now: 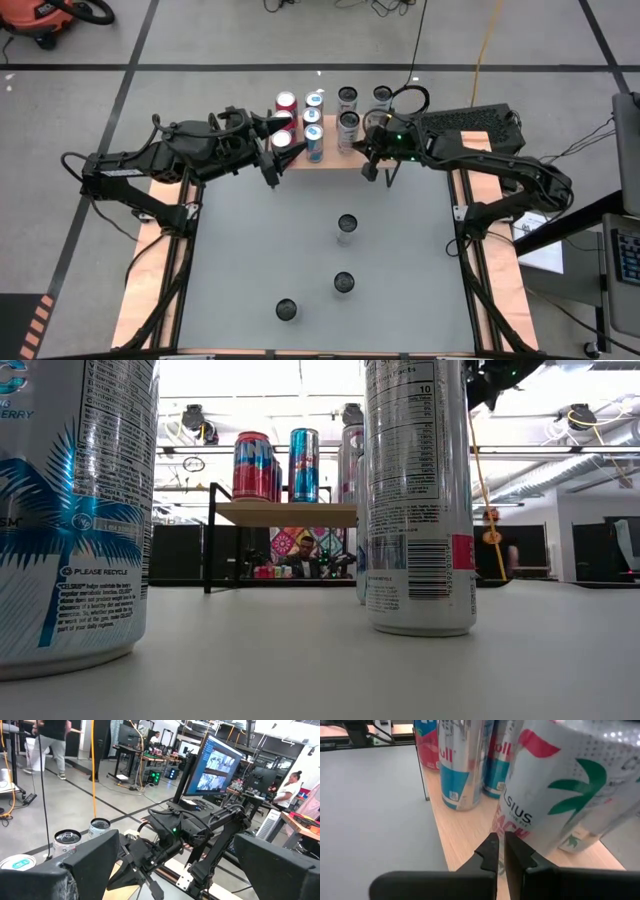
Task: Place canned beverage on shelf
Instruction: Put the right white-pink soda can on the shelf aligned with the other white-pink soda can
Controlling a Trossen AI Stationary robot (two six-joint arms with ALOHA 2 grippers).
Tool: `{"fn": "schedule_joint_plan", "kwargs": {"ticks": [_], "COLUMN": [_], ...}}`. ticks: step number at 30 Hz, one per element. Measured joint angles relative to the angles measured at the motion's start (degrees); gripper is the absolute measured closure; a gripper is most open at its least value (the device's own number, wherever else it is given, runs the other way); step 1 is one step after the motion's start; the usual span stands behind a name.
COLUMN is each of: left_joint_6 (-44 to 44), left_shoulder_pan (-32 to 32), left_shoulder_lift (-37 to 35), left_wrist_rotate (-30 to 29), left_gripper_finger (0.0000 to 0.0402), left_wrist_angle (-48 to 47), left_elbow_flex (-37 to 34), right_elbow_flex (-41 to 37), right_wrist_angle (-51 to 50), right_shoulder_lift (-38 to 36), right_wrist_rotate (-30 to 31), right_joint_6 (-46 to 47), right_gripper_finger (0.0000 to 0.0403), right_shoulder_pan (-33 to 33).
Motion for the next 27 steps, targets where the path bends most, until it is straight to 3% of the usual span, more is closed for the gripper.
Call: {"fn": "schedule_joint_plan", "kwargs": {"ticks": [27], "left_joint_6": [-1.46], "left_shoulder_pan": [-0.01], "left_shoulder_lift": [0.0], "left_wrist_rotate": [0.02], "left_gripper_finger": [0.0006], "left_wrist_angle": [0.02], "left_elbow_flex": [0.01], "right_elbow_flex": [0.0], "right_wrist_angle": [3.01], "right_shoulder_lift": [3.31], "right_wrist_rotate": [1.11], "right_joint_6": [-2.38], "right_gripper_finger": [0.0403], "right_shoulder_pan": [-1.25]}}
